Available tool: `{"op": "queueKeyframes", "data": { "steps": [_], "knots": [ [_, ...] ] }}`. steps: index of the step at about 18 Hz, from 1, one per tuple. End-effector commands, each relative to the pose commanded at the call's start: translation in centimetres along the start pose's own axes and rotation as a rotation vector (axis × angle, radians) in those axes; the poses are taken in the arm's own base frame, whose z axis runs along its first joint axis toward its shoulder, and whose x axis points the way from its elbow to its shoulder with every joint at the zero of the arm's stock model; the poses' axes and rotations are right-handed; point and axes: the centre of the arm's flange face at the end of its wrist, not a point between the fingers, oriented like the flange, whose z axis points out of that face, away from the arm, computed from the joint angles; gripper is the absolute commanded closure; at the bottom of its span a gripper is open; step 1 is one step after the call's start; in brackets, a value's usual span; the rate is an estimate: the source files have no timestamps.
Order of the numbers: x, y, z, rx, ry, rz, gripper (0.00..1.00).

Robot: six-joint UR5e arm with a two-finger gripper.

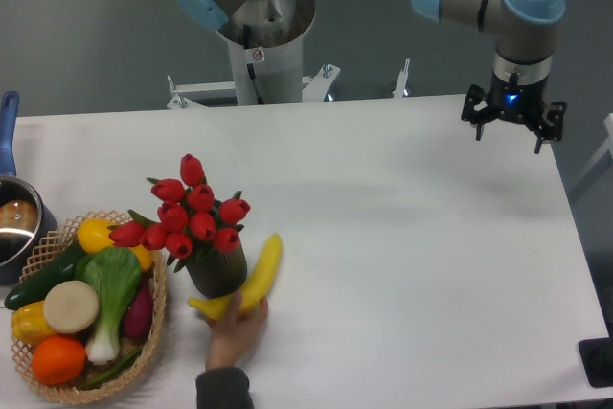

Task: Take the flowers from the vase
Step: 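Move the open gripper toward the red tulips in the black vase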

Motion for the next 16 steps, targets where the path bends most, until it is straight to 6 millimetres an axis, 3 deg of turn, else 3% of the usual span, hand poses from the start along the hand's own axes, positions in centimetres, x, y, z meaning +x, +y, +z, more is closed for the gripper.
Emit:
{"op": "queueKeyframes", "data": {
  "steps": [5,12,16],
  "knots": [
    [1.2,-1.5,0.1,0.012,0.011,0.018,0.00],
    [5.2,-2.9,1.6,0.131,0.079,0.028,0.00],
    [7.6,-4.2,0.3,0.192,0.087,0.051,0.00]
  ]
}}
